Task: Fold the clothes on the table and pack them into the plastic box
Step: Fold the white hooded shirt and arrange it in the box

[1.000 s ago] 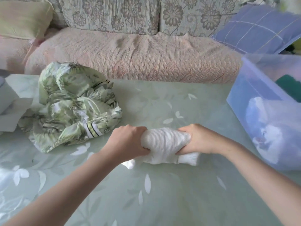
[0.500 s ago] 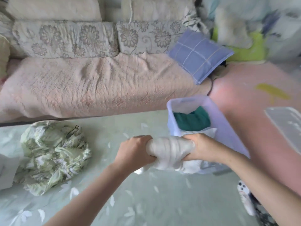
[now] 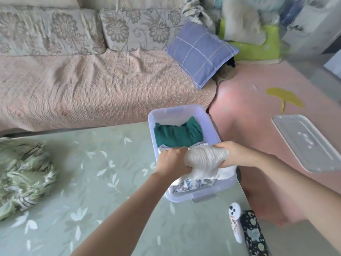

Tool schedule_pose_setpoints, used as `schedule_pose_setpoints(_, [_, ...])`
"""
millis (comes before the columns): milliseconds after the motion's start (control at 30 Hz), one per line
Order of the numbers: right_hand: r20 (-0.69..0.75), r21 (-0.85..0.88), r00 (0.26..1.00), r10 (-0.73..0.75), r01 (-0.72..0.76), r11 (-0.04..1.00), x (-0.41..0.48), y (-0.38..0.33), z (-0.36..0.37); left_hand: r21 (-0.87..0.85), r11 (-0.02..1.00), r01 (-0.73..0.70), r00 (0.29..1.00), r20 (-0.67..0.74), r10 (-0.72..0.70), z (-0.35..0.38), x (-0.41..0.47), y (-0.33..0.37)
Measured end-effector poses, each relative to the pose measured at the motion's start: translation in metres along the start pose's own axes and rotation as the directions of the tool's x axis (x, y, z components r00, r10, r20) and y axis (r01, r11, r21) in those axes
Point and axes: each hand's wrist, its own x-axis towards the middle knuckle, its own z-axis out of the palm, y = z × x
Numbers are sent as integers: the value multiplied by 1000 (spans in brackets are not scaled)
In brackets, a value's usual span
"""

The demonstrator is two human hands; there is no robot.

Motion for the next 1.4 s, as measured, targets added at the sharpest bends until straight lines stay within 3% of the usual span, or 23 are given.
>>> schedule_pose_setpoints(233, [281, -169, 959, 30, 19, 985, 47, 41, 48, 15, 999, 48, 954, 294, -50, 62, 13, -25])
schedule_pose_setpoints(533, [475, -303, 876, 91, 66, 951, 82, 62, 77, 42, 999, 15, 896, 444, -32, 107, 34, -34])
schedule_pose_setpoints(600, [473, -303, 877, 78, 79, 950, 88, 64, 83, 45, 999, -5, 869, 495, -18, 113, 39, -37])
schedule_pose_setpoints(767, [594, -339, 789, 156, 70, 938, 104, 61, 89, 67, 997, 30, 754, 654, -66, 116, 53, -39])
schedule_pose_setpoints(867, [563, -421, 808, 175, 98, 902, 109, 64, 101, 130, 991, 35, 751, 651, -112, 128, 58, -40])
schedule_pose_setpoints(1000, [330, -609, 943, 45, 177, 773, 100, 72, 130, 371, 922, -107, 814, 566, -133, 163, 50, -36])
schedule_pose_setpoints(1067, [249, -675, 968, -15, 185, 714, 100, 75, 136, 427, 893, -143, 821, 555, -134, 167, 50, -32])
schedule_pose_setpoints(1133, [266, -651, 964, -11, 188, 736, 102, 76, 136, 398, 915, -69, 849, 505, -155, 167, 47, -31])
schedule_pose_setpoints(1267, [465, -388, 878, 113, 87, 917, 109, 77, 108, 269, 963, -26, 849, 515, -120, 142, 54, -37])
schedule_pose_setpoints(1400, [544, -377, 827, 138, 94, 921, 112, 69, 102, 160, 987, 5, 832, 548, -93, 133, 59, -43])
